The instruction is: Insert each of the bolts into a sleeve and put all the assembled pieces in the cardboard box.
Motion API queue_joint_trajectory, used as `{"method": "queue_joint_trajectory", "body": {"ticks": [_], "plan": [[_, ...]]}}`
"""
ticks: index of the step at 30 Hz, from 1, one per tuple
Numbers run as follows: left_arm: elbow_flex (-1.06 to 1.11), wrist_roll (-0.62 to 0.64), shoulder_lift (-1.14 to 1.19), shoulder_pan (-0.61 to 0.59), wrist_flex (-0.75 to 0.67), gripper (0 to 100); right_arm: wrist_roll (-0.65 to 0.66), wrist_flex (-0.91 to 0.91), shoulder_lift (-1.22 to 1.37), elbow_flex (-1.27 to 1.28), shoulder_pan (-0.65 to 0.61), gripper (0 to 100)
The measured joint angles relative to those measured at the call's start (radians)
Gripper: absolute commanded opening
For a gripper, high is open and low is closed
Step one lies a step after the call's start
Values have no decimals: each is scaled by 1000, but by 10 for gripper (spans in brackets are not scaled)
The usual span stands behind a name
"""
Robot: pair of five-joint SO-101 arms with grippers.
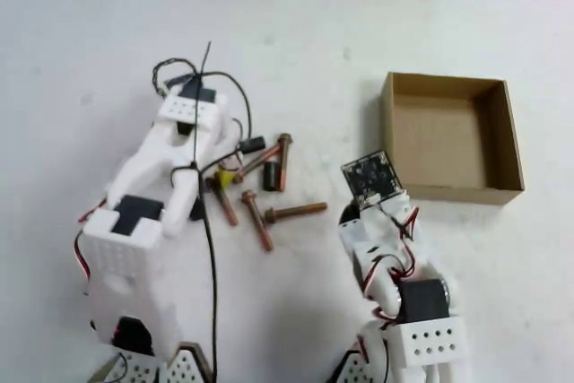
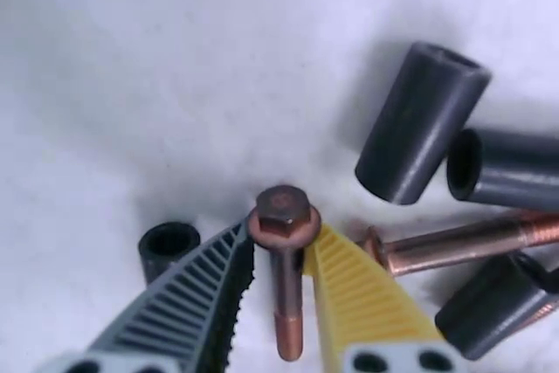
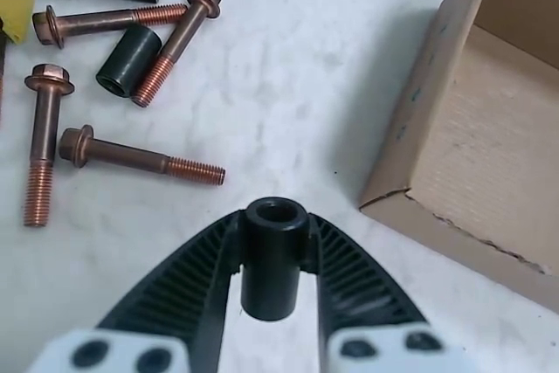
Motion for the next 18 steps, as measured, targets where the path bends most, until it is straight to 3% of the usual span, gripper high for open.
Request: {"method": "queue_joint_trajectory", "body": {"ticks": [3,6,18], "plan": [[-3,0,0,0,0,113,0,0,0,0,0,17],[-5,0,0,2,-2,18,0,0,0,0,0,17],[-8,0,8,3,-14,24,0,0,0,0,0,17]]}}
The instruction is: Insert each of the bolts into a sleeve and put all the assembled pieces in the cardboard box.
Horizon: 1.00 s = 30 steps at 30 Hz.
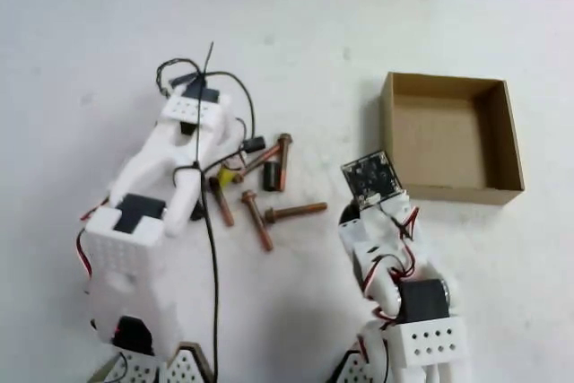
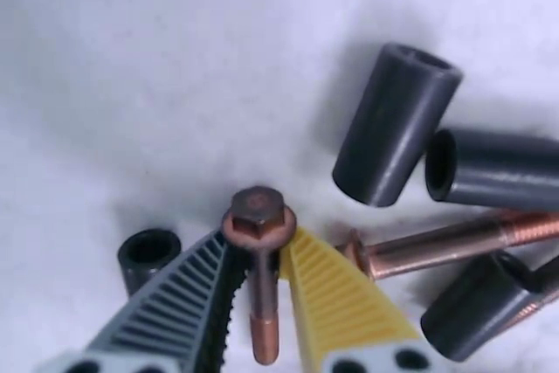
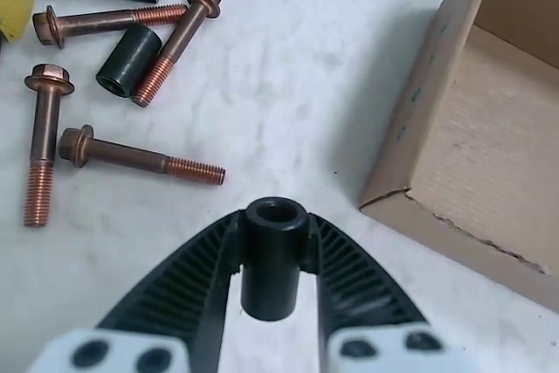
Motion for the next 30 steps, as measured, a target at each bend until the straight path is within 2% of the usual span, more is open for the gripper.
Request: {"method": "queue_joint_trajectory", "body": {"ticks": [3,8,11,19,25,30], "plan": [[0,-89,0,0,2,24,0,0,0,0,0,17],[-2,-391,0,0,20,24,0,0,0,0,0,17],[-2,-523,0,-2,23,24,0,0,0,0,0,17],[-44,-554,-3,-3,84,24,0,0,0,0,0,17],[-58,-557,-176,-3,169,24,0,0,0,0,0,17],[-58,-700,-354,-3,232,24,0,-15,0,0,0,17]]}}
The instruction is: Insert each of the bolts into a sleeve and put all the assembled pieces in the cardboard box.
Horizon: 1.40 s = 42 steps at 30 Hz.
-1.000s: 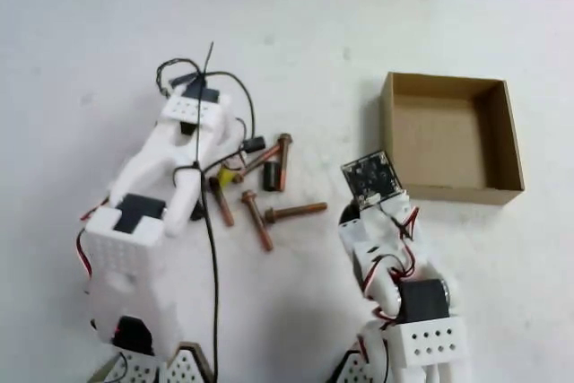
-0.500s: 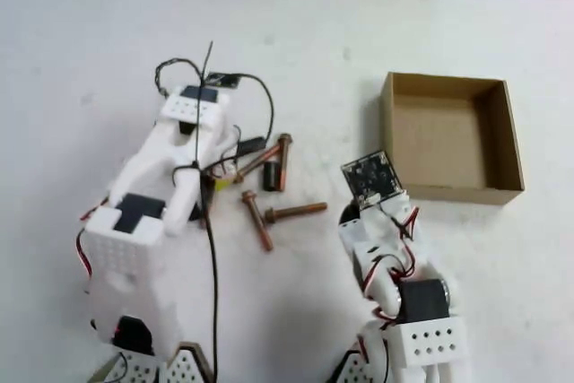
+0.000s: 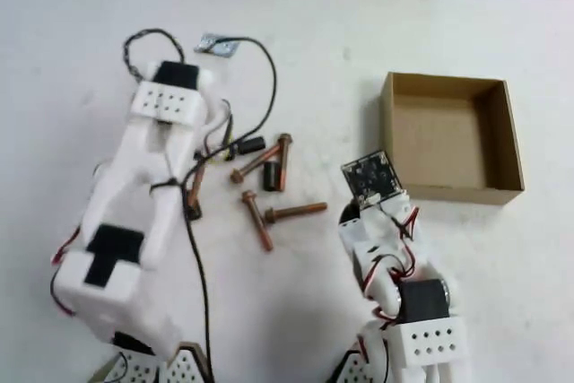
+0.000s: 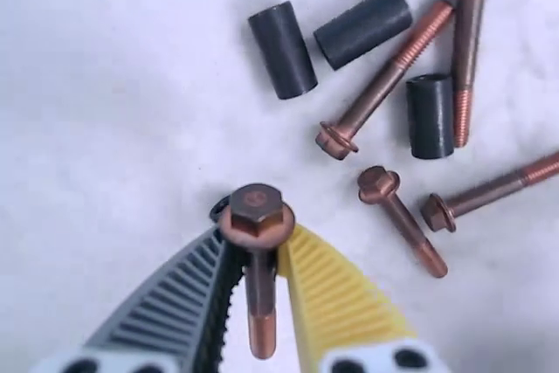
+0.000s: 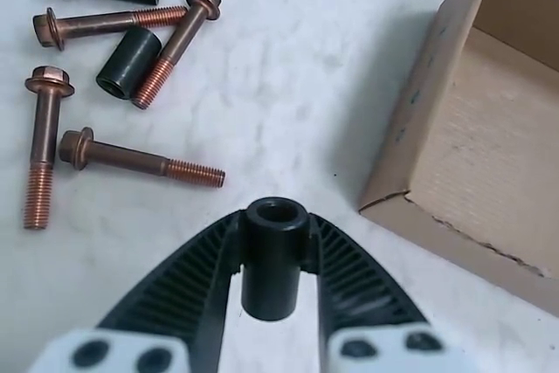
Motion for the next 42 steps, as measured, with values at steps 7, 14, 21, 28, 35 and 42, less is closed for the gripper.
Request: {"method": "queue_joint_trajectory", "body": {"ticks": [7,14,21,28,35,42], "plan": [[3,-180,-180,-2,38,24,0,-127,0,77,-61,17],[101,-230,-348,-2,40,24,0,-169,0,81,-199,17],[279,-230,-532,-103,-34,24,-72,-288,0,81,-293,17],[494,-230,-743,-172,-135,24,-144,-364,0,81,-374,17],[658,-279,-965,-172,-221,24,-147,-443,0,86,-428,17],[802,-342,-1102,-173,-322,24,-149,-445,0,109,-431,17]]}}
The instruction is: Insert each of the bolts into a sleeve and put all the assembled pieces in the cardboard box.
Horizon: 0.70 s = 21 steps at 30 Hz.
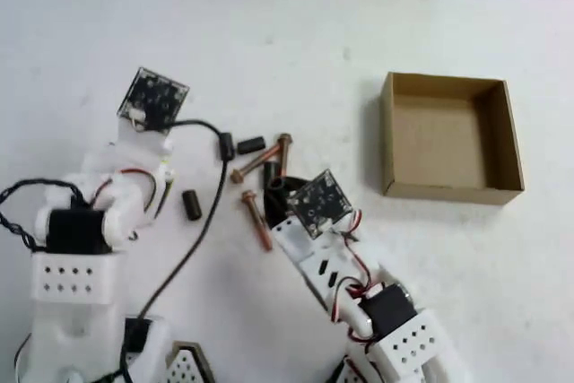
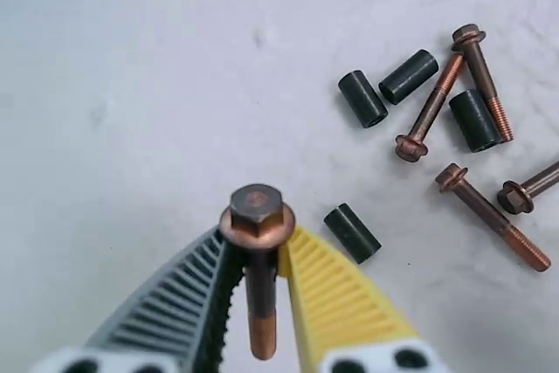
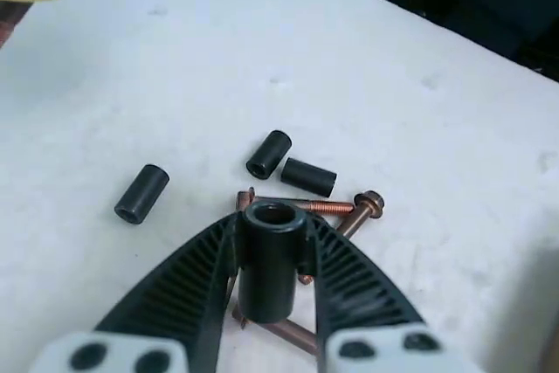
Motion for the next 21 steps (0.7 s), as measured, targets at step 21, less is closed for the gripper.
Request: {"method": "queue_joint_trajectory", "body": {"ticks": [21], "plan": [[252,-9,-270,-5,-273,24,-112,0,-362,173,0,17]]}}
